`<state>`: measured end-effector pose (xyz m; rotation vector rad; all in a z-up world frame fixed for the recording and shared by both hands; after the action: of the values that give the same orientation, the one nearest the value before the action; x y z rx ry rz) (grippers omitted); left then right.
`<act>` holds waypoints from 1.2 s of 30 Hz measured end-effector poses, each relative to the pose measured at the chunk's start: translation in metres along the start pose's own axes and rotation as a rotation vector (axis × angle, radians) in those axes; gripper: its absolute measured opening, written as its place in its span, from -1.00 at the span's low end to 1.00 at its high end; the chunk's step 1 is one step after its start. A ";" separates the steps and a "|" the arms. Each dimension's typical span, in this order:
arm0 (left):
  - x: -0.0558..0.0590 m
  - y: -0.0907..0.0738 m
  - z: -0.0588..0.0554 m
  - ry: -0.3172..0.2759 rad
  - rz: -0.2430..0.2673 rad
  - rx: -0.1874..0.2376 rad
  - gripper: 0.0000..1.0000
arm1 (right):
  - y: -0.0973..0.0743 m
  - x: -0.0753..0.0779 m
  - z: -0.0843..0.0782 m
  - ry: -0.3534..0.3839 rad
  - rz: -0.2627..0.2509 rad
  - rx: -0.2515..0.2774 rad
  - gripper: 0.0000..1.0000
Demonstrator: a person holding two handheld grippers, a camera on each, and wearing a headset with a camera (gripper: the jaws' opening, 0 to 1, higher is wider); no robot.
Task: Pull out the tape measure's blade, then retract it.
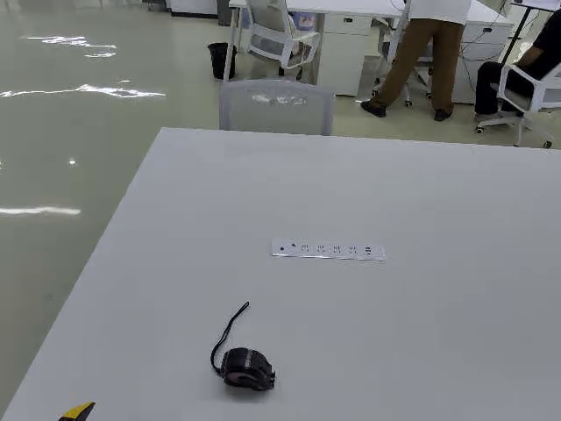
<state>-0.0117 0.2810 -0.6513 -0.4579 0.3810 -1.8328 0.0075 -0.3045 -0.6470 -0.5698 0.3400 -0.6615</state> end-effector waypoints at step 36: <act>-0.010 0.005 0.021 0.026 -0.007 0.035 0.98 | 0.014 -0.008 0.014 0.000 0.031 -0.004 1.00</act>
<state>0.0056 0.2889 -0.6362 -0.4117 0.3653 -1.8506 0.0146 -0.2846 -0.6433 -0.5674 0.3494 -0.6305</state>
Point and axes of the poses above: the centre of the closed fingertips' face, and the gripper's own axes: y roughly forward along the fingers, x roughly to its right, z roughly out of its top, the point moved 10 cm from there along -y, roughly backward along the fingers, and after that the axes turned 13 degrees about z, right-handed, at the moved point
